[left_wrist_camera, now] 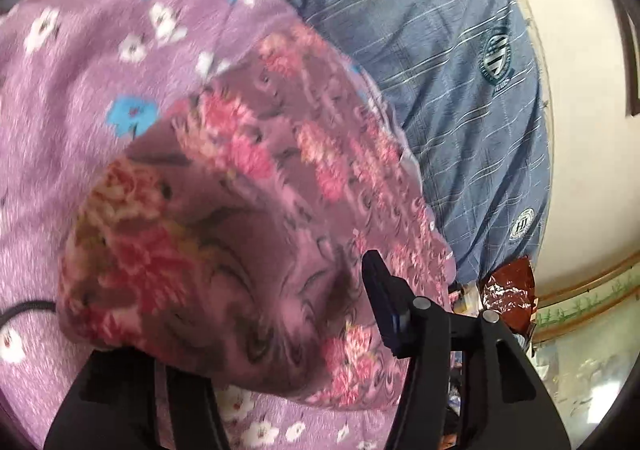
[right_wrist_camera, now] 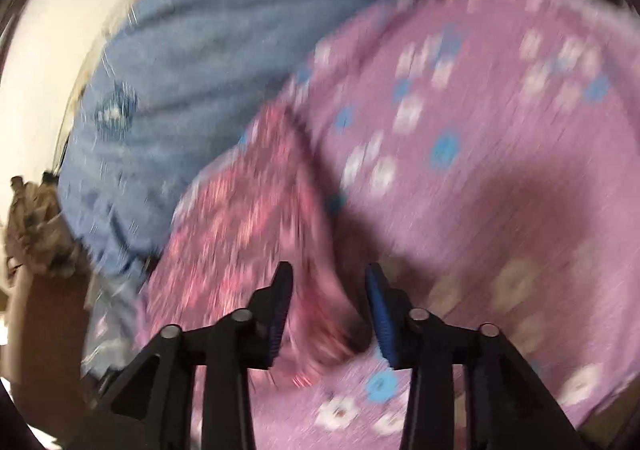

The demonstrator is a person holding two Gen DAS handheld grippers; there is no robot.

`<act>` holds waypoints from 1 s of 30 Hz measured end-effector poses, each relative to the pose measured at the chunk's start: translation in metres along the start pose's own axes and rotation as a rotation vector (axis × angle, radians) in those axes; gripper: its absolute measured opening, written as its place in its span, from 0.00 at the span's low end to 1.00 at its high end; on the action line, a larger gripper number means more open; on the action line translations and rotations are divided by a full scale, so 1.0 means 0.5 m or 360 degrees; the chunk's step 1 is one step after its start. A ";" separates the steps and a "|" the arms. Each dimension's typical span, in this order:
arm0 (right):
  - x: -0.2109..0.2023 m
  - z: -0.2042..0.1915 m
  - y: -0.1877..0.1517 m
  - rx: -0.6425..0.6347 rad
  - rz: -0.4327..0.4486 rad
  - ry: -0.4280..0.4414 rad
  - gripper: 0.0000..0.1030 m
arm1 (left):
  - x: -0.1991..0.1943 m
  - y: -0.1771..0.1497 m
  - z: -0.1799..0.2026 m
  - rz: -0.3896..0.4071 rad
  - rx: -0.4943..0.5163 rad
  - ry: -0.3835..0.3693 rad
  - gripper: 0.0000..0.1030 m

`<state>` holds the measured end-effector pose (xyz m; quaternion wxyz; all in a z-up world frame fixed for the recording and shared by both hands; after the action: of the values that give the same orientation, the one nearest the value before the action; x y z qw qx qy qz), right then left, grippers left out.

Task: Fold small clothes

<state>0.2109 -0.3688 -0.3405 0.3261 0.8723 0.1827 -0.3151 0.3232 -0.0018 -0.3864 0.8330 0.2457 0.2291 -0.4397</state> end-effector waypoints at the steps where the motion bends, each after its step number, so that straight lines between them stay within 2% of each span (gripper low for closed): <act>1: -0.020 -0.005 0.015 -0.0023 0.0099 -0.0014 0.41 | -0.001 0.005 -0.002 0.0033 -0.0010 0.0001 0.51; 2: -0.031 -0.019 0.022 -0.0070 0.0177 -0.0017 0.41 | 0.001 0.009 -0.004 0.0056 -0.0025 0.0001 0.47; 3: -0.029 -0.043 0.025 -0.0155 0.0196 0.0003 0.41 | 0.003 0.014 -0.004 0.0084 -0.0026 0.0013 0.41; 4: -0.017 -0.068 0.020 -0.0230 0.0165 0.0028 0.34 | 0.005 0.019 -0.004 0.0107 -0.0009 0.0041 0.29; 5: 0.005 -0.101 0.011 -0.0304 0.0107 0.0080 0.18 | 0.006 0.022 -0.001 0.0128 0.0025 0.0077 0.23; 7: 0.060 -0.160 -0.023 -0.0402 -0.0050 0.0174 0.03 | 0.009 0.023 0.010 0.0174 0.0093 0.0110 0.18; 12: 0.172 -0.265 -0.119 -0.0493 -0.0352 0.0292 0.03 | 0.018 0.029 0.033 0.0219 0.0214 0.0165 0.18; 14: 0.202 -0.288 -0.152 -0.0493 -0.0438 0.0345 0.03 | 0.029 0.033 0.027 0.0204 0.0210 0.0191 0.27; 16: 0.219 -0.306 -0.174 -0.0480 -0.0502 0.0384 0.03 | 0.040 0.033 0.015 0.0189 0.0177 0.0191 0.28; 18: 0.262 -0.294 -0.221 -0.0431 -0.0676 0.0365 0.00 | 0.038 0.033 0.018 0.0208 0.0214 0.0206 0.27; 20: 0.267 -0.281 -0.224 -0.0339 -0.0687 0.0435 0.00 | 0.035 0.033 0.023 0.0239 0.0268 0.0250 0.20; 24: 0.265 -0.279 -0.228 -0.0329 -0.0729 0.0472 0.00 | 0.028 0.028 0.035 0.0290 0.0344 0.0323 0.15; 28: 0.251 -0.271 -0.224 -0.0328 -0.0794 0.0490 0.00 | 0.009 0.017 0.102 0.0378 0.0627 0.0407 0.14; 30: 0.242 -0.268 -0.208 -0.0287 -0.0806 0.0523 0.04 | 0.005 0.009 0.138 0.0399 0.0738 0.0435 0.14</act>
<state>0.3030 -0.1884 -0.3898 0.2794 0.8060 0.4716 -0.2236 0.3395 -0.0431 -0.3335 0.7638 0.5129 0.2005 -0.3367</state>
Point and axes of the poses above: each gripper's, at about its wrist camera, not at the fingertips, and x roughly the way its jaws point, z to its right, y to its top, the point moved 10 cm from there along x, roughly the way its jaws point, and after that the axes turned 4 degrees about -z, right-handed, at the moved point
